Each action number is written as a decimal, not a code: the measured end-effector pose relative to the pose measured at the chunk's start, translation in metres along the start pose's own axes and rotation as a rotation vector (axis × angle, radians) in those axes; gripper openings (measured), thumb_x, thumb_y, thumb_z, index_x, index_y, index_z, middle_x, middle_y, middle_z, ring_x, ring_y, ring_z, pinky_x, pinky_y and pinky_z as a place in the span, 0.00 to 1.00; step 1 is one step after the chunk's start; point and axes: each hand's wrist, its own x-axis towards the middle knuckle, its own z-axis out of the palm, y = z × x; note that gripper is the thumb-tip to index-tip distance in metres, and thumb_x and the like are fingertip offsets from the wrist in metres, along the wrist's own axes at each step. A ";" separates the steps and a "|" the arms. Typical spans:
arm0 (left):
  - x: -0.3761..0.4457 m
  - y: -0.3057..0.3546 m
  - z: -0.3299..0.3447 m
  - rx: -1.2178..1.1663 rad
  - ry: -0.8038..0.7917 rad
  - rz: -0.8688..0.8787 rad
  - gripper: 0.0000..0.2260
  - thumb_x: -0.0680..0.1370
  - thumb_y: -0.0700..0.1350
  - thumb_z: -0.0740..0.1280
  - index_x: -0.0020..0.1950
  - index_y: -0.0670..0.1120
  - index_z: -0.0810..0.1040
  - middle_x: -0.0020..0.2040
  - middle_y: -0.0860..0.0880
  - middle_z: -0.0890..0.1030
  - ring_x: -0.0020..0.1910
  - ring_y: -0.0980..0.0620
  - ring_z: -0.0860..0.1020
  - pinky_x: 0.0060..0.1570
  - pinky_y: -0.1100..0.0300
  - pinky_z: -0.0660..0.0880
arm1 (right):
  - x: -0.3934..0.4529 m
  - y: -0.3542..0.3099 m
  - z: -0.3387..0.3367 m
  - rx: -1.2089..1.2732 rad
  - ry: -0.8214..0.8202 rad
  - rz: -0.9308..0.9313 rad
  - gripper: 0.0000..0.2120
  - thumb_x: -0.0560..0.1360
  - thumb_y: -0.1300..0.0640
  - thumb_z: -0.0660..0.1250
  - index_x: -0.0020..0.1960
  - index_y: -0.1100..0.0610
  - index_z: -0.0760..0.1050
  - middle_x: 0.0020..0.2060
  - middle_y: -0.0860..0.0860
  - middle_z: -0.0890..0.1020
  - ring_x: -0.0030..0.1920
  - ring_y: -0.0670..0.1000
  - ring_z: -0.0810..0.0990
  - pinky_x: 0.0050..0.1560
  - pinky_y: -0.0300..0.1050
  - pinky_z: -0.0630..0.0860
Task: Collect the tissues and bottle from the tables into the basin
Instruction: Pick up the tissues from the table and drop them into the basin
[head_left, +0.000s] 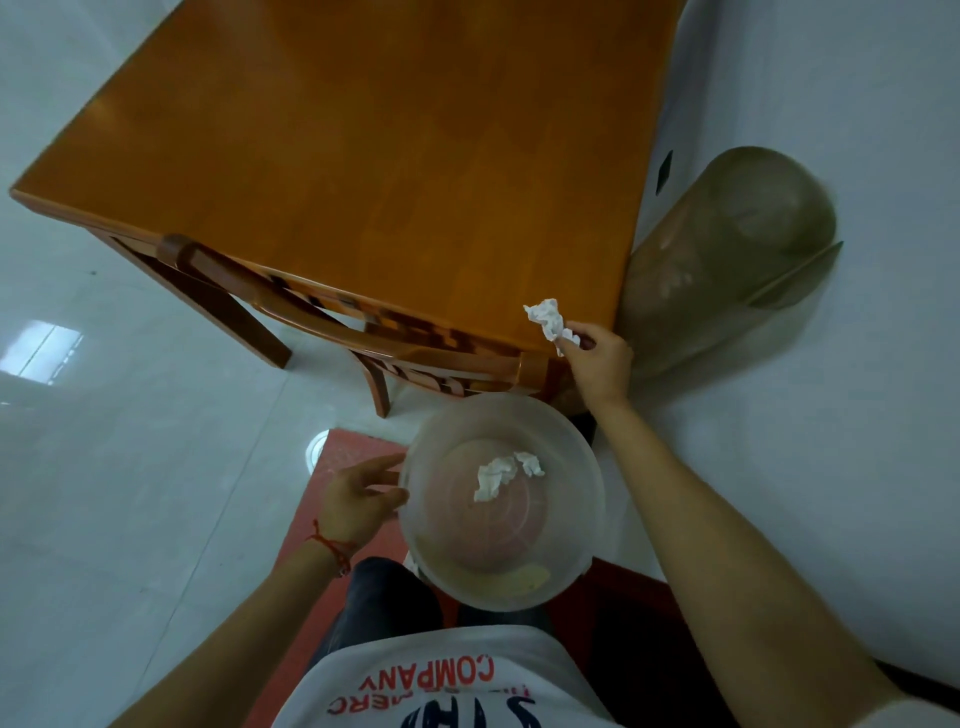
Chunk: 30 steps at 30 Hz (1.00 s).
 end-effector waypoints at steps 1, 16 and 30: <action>0.000 0.000 0.000 -0.005 0.003 -0.001 0.20 0.71 0.33 0.68 0.62 0.44 0.75 0.46 0.46 0.79 0.44 0.45 0.79 0.43 0.55 0.78 | -0.009 0.002 -0.005 0.014 0.022 0.000 0.11 0.70 0.62 0.70 0.52 0.62 0.80 0.45 0.56 0.84 0.41 0.45 0.78 0.41 0.32 0.74; 0.004 -0.007 -0.001 -0.009 -0.014 -0.015 0.20 0.71 0.36 0.69 0.62 0.45 0.75 0.49 0.45 0.82 0.45 0.48 0.81 0.46 0.52 0.81 | -0.175 0.016 -0.046 0.010 -0.101 -0.006 0.18 0.68 0.62 0.73 0.57 0.58 0.78 0.50 0.46 0.79 0.46 0.36 0.77 0.50 0.23 0.72; -0.026 -0.029 -0.007 -0.195 0.129 -0.038 0.20 0.71 0.31 0.67 0.62 0.40 0.75 0.49 0.40 0.80 0.48 0.39 0.79 0.47 0.48 0.79 | -0.181 0.034 -0.056 0.185 -0.097 0.329 0.21 0.73 0.58 0.69 0.65 0.58 0.71 0.55 0.49 0.77 0.50 0.44 0.77 0.49 0.29 0.72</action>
